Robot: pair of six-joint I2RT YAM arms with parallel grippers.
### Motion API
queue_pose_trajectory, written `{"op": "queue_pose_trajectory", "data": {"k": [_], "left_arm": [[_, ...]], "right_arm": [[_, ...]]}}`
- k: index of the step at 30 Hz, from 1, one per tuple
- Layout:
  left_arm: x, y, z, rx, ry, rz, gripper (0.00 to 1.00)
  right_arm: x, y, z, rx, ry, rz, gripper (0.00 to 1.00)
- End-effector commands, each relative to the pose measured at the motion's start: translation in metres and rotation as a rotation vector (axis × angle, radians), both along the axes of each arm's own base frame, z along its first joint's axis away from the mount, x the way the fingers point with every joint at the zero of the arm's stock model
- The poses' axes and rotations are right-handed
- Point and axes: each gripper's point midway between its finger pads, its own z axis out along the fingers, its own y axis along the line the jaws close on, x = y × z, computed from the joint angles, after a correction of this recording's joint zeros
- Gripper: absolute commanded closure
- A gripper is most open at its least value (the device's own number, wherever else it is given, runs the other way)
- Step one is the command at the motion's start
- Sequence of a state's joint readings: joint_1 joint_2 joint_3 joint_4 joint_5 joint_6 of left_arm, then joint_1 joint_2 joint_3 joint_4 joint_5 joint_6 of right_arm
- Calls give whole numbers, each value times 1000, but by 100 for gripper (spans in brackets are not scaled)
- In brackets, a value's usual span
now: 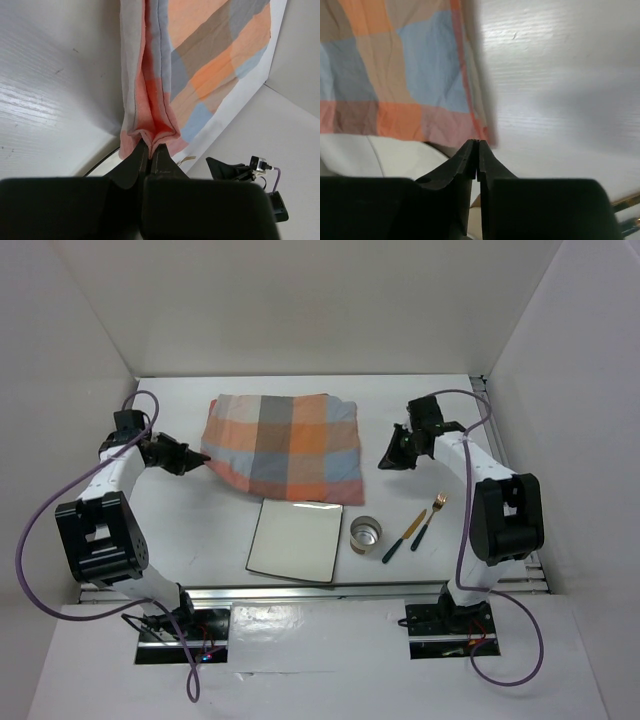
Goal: Set the dinner table for one person
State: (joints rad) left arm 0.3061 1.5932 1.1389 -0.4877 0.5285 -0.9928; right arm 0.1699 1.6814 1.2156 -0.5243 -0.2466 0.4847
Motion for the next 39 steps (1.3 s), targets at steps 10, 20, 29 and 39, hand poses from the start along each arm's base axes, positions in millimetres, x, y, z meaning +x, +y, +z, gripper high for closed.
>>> {"op": "queue_pose_trajectory", "data": {"k": [10, 20, 29, 39], "left_arm": [[-4, 0, 12, 53, -42, -18, 100], [-2, 0, 17, 53, -57, -11, 100], [-2, 0, 17, 53, -57, -11, 100], [4, 2, 20, 56, -65, -11, 100]], "right_arm": [[-55, 62, -22, 319, 259, 96, 45], [-75, 77, -45, 423, 345, 49, 40], [-48, 85, -68, 430, 286, -21, 35], [-12, 82, -80, 329, 227, -104, 81]]}}
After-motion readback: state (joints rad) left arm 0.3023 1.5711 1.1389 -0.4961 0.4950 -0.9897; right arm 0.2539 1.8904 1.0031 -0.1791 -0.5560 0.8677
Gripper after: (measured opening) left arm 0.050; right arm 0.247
